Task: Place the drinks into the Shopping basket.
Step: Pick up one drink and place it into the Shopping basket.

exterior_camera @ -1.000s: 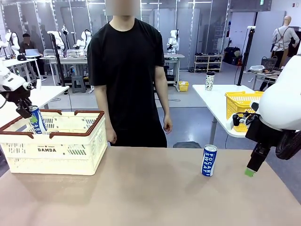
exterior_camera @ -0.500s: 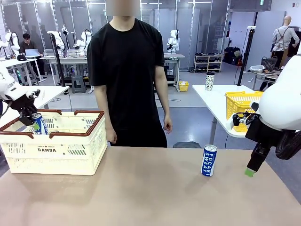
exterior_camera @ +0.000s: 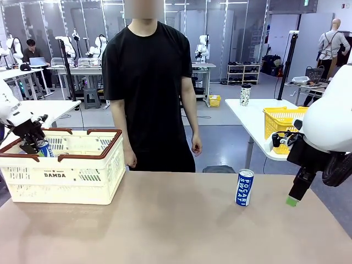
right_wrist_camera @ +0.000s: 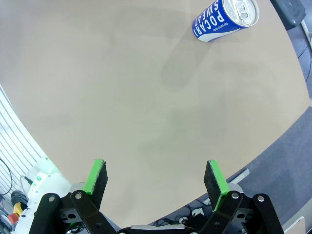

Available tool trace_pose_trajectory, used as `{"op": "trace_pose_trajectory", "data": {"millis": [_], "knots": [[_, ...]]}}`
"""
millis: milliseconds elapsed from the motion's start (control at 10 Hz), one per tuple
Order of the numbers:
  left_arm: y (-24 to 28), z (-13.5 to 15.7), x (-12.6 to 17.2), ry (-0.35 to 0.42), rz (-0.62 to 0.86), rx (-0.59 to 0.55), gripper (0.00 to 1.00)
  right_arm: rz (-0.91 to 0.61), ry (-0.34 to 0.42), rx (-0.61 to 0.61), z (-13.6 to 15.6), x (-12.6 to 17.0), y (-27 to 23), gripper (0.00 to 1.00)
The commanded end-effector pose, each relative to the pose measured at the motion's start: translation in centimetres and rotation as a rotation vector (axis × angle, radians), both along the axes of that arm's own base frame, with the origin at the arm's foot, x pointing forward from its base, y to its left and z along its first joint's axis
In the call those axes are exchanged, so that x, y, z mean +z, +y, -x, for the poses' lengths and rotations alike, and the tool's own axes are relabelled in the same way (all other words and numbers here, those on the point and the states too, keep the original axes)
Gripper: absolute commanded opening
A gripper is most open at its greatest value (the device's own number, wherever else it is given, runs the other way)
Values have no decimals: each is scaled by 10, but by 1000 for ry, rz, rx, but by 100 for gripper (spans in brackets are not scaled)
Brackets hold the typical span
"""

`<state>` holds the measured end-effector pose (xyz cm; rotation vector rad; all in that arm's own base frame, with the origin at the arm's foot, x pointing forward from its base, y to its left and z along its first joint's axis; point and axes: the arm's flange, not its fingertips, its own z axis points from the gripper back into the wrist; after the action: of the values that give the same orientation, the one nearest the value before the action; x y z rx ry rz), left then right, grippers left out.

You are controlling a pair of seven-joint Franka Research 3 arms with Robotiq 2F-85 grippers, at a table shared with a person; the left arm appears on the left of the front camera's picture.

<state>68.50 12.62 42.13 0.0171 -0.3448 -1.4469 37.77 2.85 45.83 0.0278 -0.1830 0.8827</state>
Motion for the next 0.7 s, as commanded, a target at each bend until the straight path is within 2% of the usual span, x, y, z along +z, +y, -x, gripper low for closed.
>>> {"op": "trace_pose_trajectory", "data": {"millis": [0,600], "knots": [[-4,-15,4,1,-39,-41,57,0,2,-1,0,-1,-1,100],[-7,-23,-26,53,-40,-65,57,0,2,-1,0,-1,-1,100]]}}
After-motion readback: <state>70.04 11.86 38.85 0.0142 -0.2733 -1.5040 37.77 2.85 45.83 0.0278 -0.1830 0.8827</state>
